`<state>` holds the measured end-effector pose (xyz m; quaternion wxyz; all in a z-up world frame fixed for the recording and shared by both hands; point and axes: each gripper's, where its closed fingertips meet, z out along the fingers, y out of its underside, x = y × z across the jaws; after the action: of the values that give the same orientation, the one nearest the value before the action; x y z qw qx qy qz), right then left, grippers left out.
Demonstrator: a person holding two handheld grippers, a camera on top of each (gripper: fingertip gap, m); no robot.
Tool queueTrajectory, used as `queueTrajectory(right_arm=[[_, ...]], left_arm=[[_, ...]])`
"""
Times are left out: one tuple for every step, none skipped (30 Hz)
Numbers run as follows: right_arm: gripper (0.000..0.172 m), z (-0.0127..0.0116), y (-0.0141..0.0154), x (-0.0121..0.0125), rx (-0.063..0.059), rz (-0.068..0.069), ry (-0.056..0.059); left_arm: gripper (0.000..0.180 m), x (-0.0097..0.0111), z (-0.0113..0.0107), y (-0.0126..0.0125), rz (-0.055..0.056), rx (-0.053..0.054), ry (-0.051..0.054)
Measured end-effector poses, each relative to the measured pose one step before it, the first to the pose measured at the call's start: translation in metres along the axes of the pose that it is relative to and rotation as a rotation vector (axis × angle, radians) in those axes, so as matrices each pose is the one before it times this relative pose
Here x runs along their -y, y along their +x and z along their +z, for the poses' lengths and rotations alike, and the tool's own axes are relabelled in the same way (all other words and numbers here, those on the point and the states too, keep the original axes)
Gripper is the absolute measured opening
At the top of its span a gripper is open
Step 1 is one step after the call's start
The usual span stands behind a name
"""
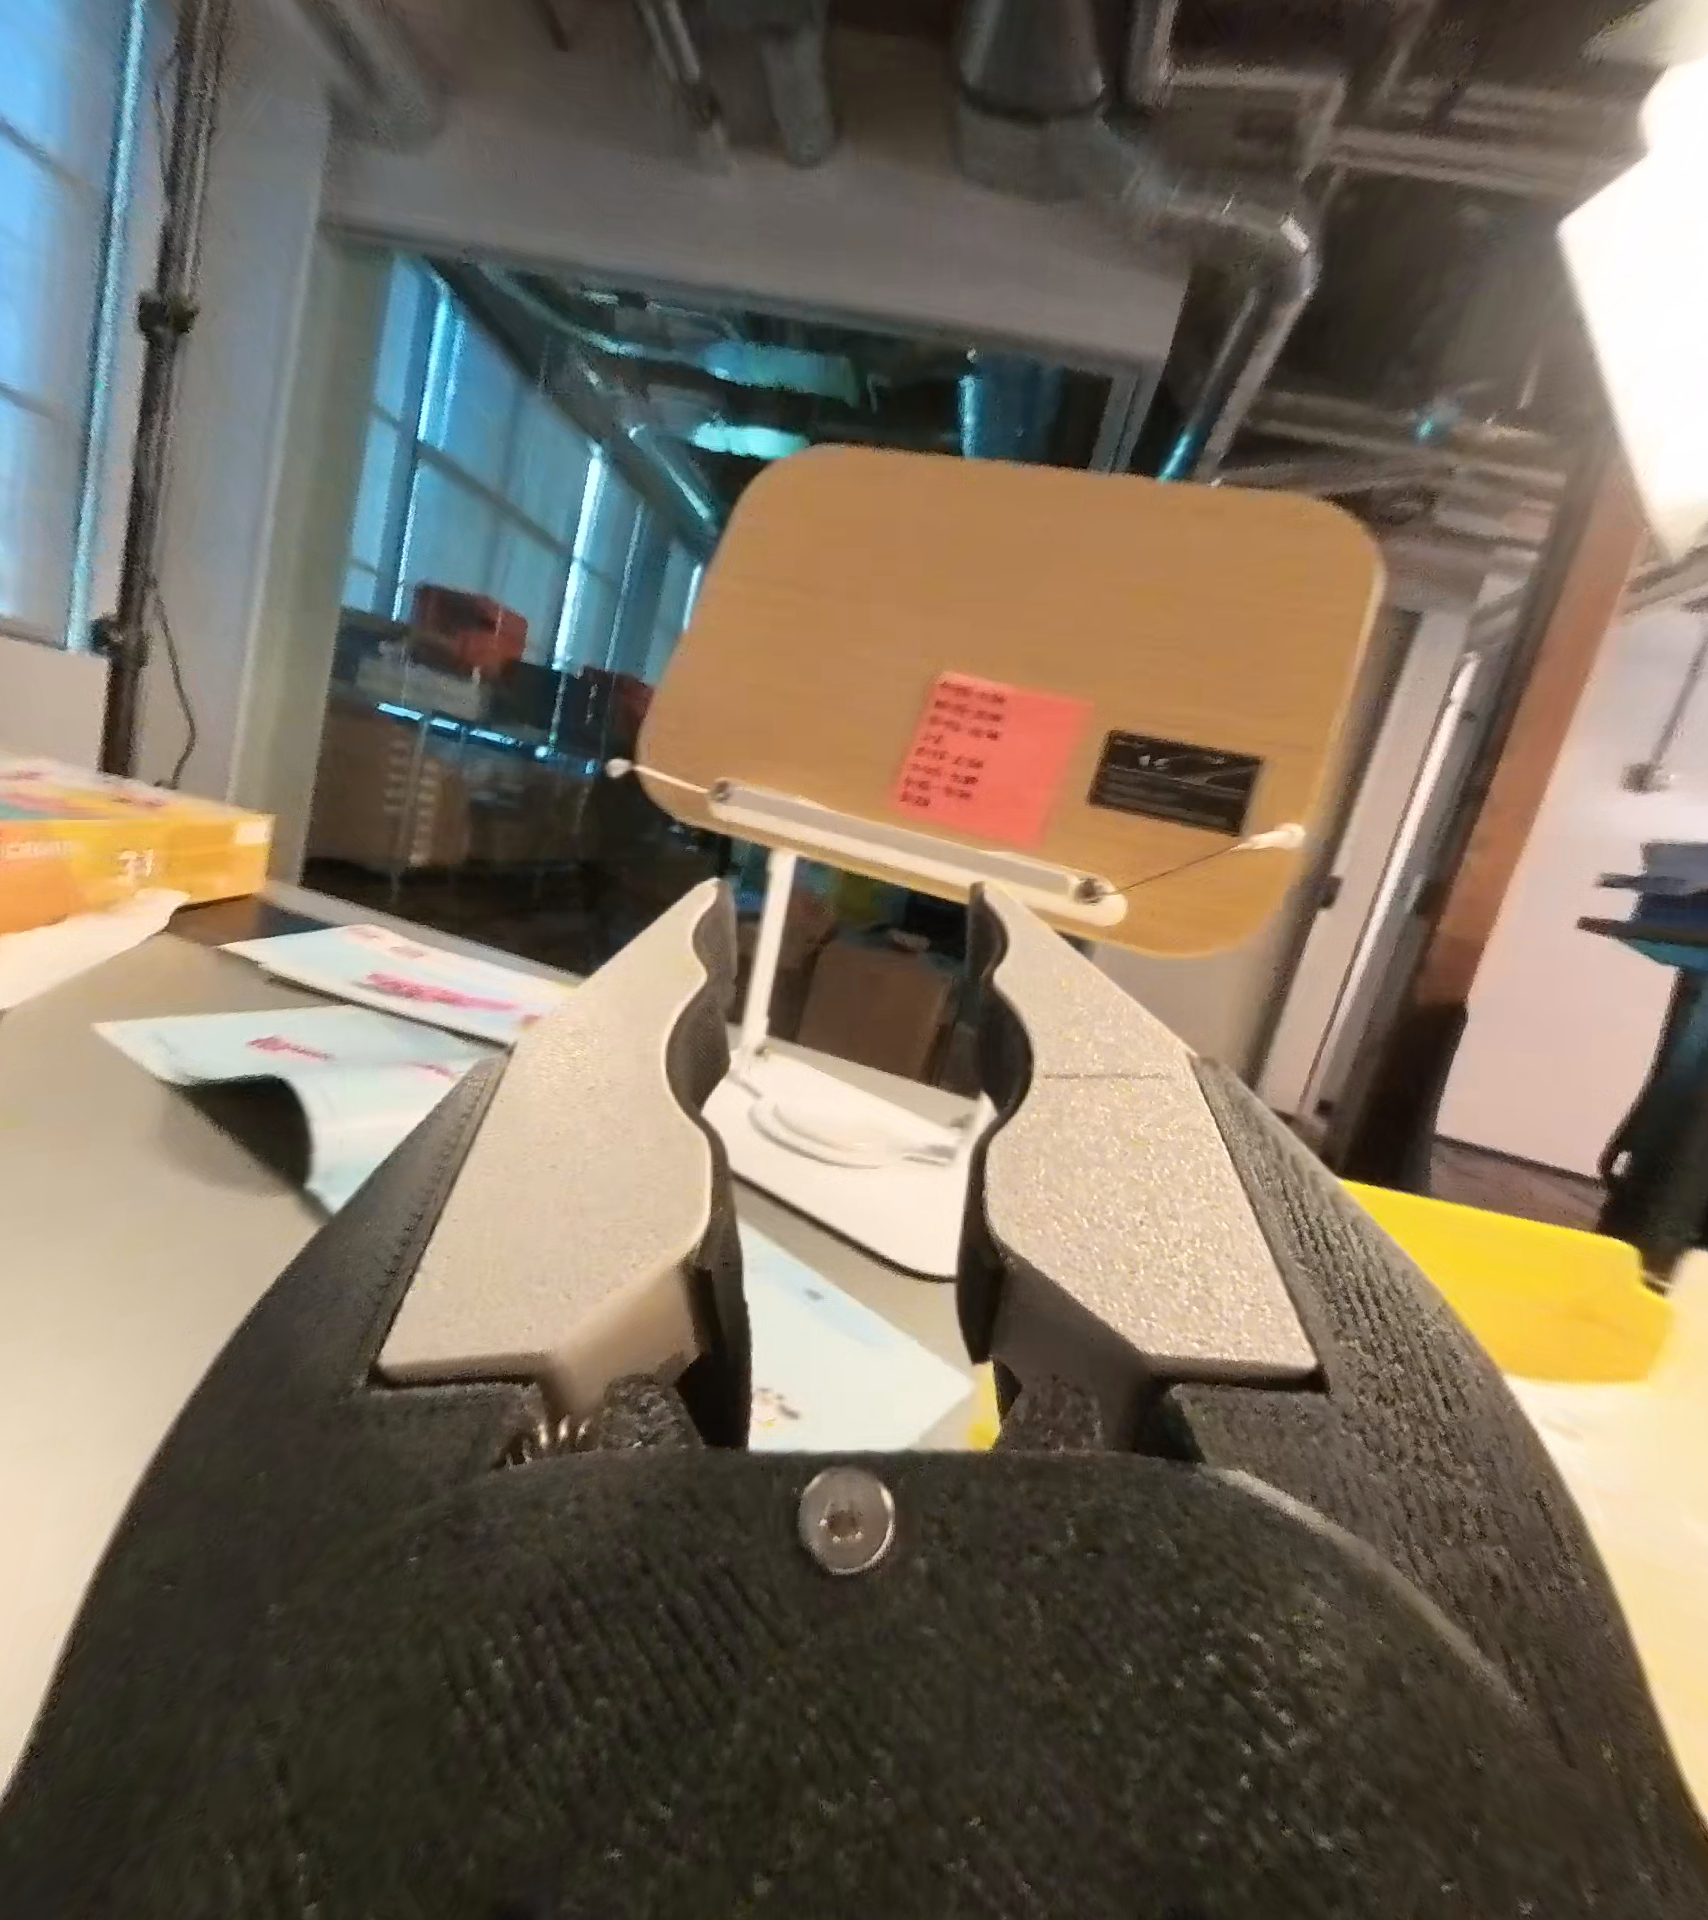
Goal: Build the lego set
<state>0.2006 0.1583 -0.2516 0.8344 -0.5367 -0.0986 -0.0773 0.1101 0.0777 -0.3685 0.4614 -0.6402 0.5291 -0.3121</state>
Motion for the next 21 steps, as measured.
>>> queueTrajectory(right_arm=[[0.042, 0.00052, 0.00663, -0.00251, -0.0123, 0.0029, -0.0002], [0.041, 0.00134, 0.00278, -0.00173, 0.0090, 0.0081, -0.0018], [0.038, 0.00095, 0.00019, 0.00087, 0.0117, -0.0034, 0.0141], [0.038, 0.00157, 0.00119, -0.00093, -0.0044, -0.0020, 0.0029], [0.038, 0.00161, 0.00079, -0.00257, -0.0027, -0.0007, -0.0105], [0.038, 0.00087, 0.00051, -0.00096, -0.0016, -0.0008, -0.0016], [0.038, 0.00015, -0.00009, 0.00049, 0.0013, 0.0032, 0.0057], [0.038, 0.00012, -0.00021, 0.00000, 0.0021, 0.0039, 0.0015], [0.038, 0.00005, 0.00008, -0.00012, -0.0016, -0.0007, -0.0009], [0.038, 0.00010, -0.00029, -0.00001, -0.0007, -0.0005, 0.0002], [0.038, 0.00024, -0.00067, -0.00062, 0.0018, 0.0010, -0.0022], [0.038, 0.00031, -0.00030, -0.00094, 0.0017, 0.0035, -0.0043], [0.038, 0.00014, -0.00011, -0.00039, 0.0013, 0.0016, -0.0016], [0.038, -0.00025, 0.00002, 0.00016, 0.0007, -0.0007, 0.0011], [0.038, -0.00023, -0.00022, 0.00020, 0.0017, 0.0023, 0.0015], [0.038, 0.00001, -0.00026, 0.00002, 0.0008, 0.0008, 0.0000], [0.038, 0.00013, -0.00025, -0.00040, 0.0005, -0.0002, -0.0023], [0.038, 0.00008, -0.00018, -0.00051, 0.0010, 0.0019, -0.0026], [0.037, 0.00022, -0.00007, -0.00023, 0.0011, 0.0033, -0.0010], [0.037, 0.00012, -0.00023, -0.00022, 0.0018, 0.0025, -0.0007], [0.037, 0.00023, -0.00058, -0.00065, 0.0033, 0.0017, -0.0032]], left_arm=[[0.065, -0.00805, 0.00932, -0.00108, 0.0179, -0.0153, -0.0513], [0.065, -0.00383, 0.00787, 0.00006, 0.0184, -0.0226, -0.0489], [0.065, 0.00039, 0.00656, -0.00012, 0.0261, -0.0158, -0.0172], [0.065, 0.00126, 0.00538, 0.00147, 0.0164, -0.0196, -0.0085], [0.065, 0.00124, 0.00470, 0.00010, -0.0010, -0.0283, -0.0122], [0.065, -0.00080, 0.00461, 0.00066, -0.0107, -0.0281, -0.0216], [0.065, -0.00218, 0.00414, 0.00047, -0.0058, -0.0245, -0.0255], [0.065, -0.00190, 0.00335, 0.00015, -0.0025, -0.0161, -0.0240], [0.065, -0.00015, 0.00215, -0.00008, 0.0020, -0.0136, -0.0106], [0.065, 0.00230, 0.00116, 0.00125, 0.0011, -0.0191, 0.0074], [0.065, 0.00169, 0.00071, 0.00179, -0.0038, -0.0201, 0.0067], [0.065, -0.00051, 0.00115, 0.00190, -0.0054, -0.0203, -0.0092], [0.065, -0.00232, 0.00051, 0.00217, -0.0042, -0.0197, -0.0154], [0.065, -0.00214, -0.00045, 0.00192, 0.0039, -0.0150, -0.0123], [0.065, -0.00127, -0.00092, 0.00190, 0.0097, -0.0135, -0.0049], [0.065, 0.00077, -0.00178, 0.00272, 0.0139, -0.0187, 0.0089], [0.065, 0.00292, -0.00214, 0.00482, 0.0163, -0.0303, 0.0232], [0.065, 0.00299, -0.00235, 0.00474, 0.0149, -0.0309, 0.0232], [0.065, 0.00228, -0.00162, 0.00015, 0.0044, -0.0090, 0.0166], [0.065, 0.00041, -0.00069, -0.00023, -0.0026, -0.0098, -0.0016], [0.065, -0.00205, 0.00170, 0.00011, -0.0036, -0.0152, -0.0200]])
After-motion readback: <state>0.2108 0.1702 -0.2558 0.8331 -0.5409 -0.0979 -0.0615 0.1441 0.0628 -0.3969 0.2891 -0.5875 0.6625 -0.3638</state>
